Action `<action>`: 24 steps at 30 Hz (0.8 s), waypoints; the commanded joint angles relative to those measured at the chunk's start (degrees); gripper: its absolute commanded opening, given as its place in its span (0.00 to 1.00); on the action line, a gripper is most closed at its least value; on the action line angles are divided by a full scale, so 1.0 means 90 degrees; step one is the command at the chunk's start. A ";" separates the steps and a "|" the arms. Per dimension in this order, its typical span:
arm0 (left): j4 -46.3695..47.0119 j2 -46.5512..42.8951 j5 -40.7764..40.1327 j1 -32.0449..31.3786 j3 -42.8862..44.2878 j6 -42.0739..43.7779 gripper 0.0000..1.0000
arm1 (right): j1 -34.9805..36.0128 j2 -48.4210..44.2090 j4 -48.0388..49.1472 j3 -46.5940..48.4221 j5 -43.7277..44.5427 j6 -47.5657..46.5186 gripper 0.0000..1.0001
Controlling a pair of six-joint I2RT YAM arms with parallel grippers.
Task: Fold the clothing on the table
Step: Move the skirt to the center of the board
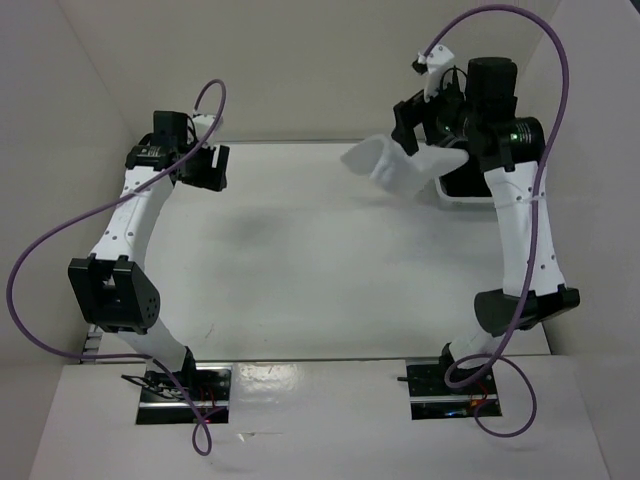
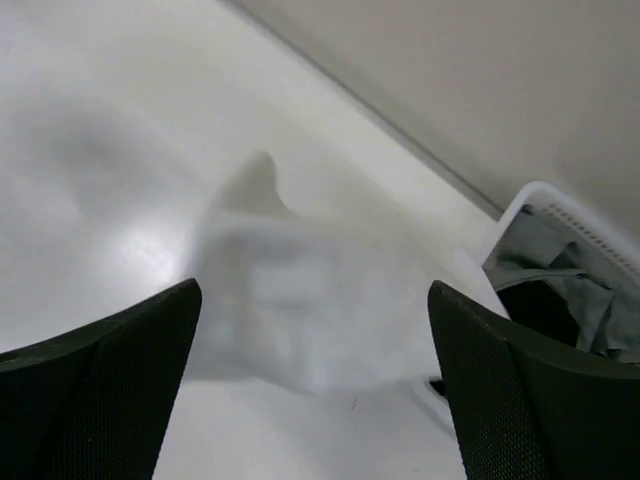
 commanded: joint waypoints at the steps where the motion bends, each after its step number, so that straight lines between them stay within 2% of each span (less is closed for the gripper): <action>1: -0.0155 -0.0180 0.0356 0.0022 0.0191 0.0251 0.82 | -0.0099 0.0020 -0.0835 -0.0809 -0.0997 -0.0562 0.99; 3: -0.0155 -0.0258 0.0513 0.0080 0.0046 0.0252 0.83 | 0.0260 -0.0048 -0.1129 -0.1278 -0.0901 -0.1138 0.99; 5: -0.0155 -0.0423 0.0669 0.0081 -0.0256 0.0252 0.86 | 0.0535 -0.0310 -0.0956 -0.1987 -0.0492 -0.1218 0.99; 6: -0.0155 -0.0424 0.0737 0.0158 -0.0355 0.0252 0.86 | 0.0604 -0.0389 -0.0770 -0.2215 -0.0064 -0.1121 0.99; 12: -0.0155 -0.0561 0.1225 0.0159 -0.1184 0.0310 0.86 | 0.0605 -0.0507 0.0207 -0.3300 0.1090 -0.0614 0.99; 16: 0.0068 -0.0191 0.1372 -0.0055 -0.1488 0.0116 0.86 | 0.0605 -0.0440 0.0910 -0.4216 0.1831 -0.0145 0.99; 21: 0.0128 0.0698 0.1500 -0.0056 -0.1040 -0.0372 0.78 | 0.0605 -0.0215 0.1282 -0.4395 0.2507 0.0597 0.99; 24: 0.0265 0.1409 0.1500 -0.0056 -0.0581 -0.0723 0.76 | 0.0664 -0.0136 0.1194 -0.4326 0.2323 0.0765 0.99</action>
